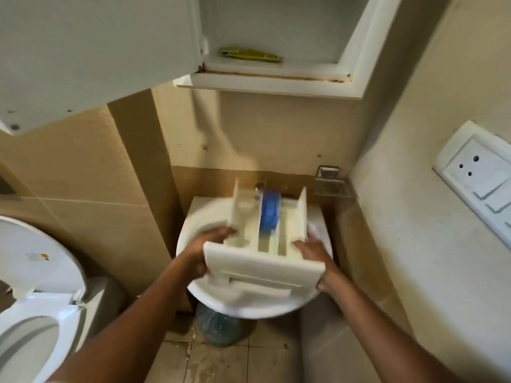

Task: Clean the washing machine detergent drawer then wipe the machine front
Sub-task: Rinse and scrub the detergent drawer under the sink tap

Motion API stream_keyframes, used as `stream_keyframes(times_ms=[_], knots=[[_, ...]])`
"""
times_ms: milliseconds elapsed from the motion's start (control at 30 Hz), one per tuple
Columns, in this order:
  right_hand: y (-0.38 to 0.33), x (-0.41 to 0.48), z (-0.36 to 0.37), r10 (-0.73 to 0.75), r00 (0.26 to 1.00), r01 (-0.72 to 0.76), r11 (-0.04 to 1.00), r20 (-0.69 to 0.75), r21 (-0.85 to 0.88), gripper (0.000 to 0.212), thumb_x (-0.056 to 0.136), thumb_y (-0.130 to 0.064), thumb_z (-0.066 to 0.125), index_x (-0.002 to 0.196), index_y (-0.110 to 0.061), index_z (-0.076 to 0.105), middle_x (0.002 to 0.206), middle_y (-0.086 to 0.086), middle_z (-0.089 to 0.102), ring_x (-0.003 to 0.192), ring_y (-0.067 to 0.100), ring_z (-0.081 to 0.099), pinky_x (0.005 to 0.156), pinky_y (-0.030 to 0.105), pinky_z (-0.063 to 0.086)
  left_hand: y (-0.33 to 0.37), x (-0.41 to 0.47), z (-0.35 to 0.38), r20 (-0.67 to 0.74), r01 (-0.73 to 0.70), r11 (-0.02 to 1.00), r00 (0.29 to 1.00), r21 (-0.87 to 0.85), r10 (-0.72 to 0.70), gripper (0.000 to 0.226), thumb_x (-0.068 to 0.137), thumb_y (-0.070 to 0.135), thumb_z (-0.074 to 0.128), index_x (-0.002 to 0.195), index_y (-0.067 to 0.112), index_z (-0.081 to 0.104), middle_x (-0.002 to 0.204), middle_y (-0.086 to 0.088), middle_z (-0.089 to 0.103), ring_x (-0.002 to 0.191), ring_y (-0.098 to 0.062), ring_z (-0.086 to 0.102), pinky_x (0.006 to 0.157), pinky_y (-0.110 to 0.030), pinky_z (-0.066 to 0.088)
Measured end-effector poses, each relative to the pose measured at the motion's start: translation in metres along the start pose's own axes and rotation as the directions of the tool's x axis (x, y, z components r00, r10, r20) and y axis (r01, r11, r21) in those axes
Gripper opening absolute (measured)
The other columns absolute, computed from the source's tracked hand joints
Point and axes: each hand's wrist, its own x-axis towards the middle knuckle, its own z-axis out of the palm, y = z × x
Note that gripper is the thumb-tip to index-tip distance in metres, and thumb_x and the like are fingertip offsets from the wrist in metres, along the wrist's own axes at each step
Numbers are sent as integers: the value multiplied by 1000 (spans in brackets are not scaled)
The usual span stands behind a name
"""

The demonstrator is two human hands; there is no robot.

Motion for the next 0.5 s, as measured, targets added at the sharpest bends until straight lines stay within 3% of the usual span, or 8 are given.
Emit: stream_keyframes(times_ms=[33,67,100,167,233,333,400,500], knots=[[20,1,0,301,952,-303,953,60,29,21,101,-13,48,90,-9,65,66,5,73,52,13,67,54,22,53,-20,0,-6,5,155,986,988,63,-156,25,99,1,50,87,-16,62,87,-27,69,70,-25,64,87,-41,52],[40,0,-5,469,878,-473,881,95,17,35,100,-25,49,78,-5,67,55,11,68,44,19,64,46,23,52,-37,-5,-10,65,233,964,968,131,-243,31,102,-5,39,85,-26,55,82,-37,66,71,-30,60,88,-44,47],[54,0,-11,524,846,-528,849,93,16,49,97,-37,50,69,-2,68,52,14,65,42,24,63,42,25,52,-49,-5,-14,74,280,949,953,147,-292,33,101,-9,34,84,-30,52,78,-43,64,74,-33,55,87,-45,46],[59,-3,-15,560,826,-564,822,69,82,62,99,-49,48,67,1,68,55,19,66,43,30,65,39,30,53,-51,0,-8,31,400,913,915,81,-403,33,99,-7,41,74,-16,60,57,-27,65,66,-31,60,67,-39,54],[51,-4,-17,536,843,-538,836,50,109,66,105,-42,40,63,0,68,51,17,65,39,28,63,35,28,50,-47,8,-7,1,391,919,920,55,-392,28,95,1,53,72,-8,65,54,-18,66,61,-30,64,50,-34,56],[35,2,-19,496,868,-495,864,15,88,70,103,-38,42,46,-7,67,47,13,62,37,26,60,42,27,50,-34,14,-6,-10,345,937,939,61,-345,20,85,14,72,91,-3,66,80,-21,71,76,-32,65,65,-42,59],[24,1,-20,464,885,-465,884,29,43,53,98,-32,49,53,-7,63,48,12,61,39,27,59,53,31,47,-27,15,-7,7,338,939,941,60,-339,30,80,20,78,98,-2,67,94,-23,70,81,-34,66,76,-46,58],[15,0,-15,466,884,-465,885,26,-36,27,92,-25,58,70,-9,58,53,12,63,45,27,61,58,31,47,-29,15,-12,45,311,945,947,101,-317,47,72,25,85,106,-3,69,106,-27,71,91,-37,68,86,-49,58]])
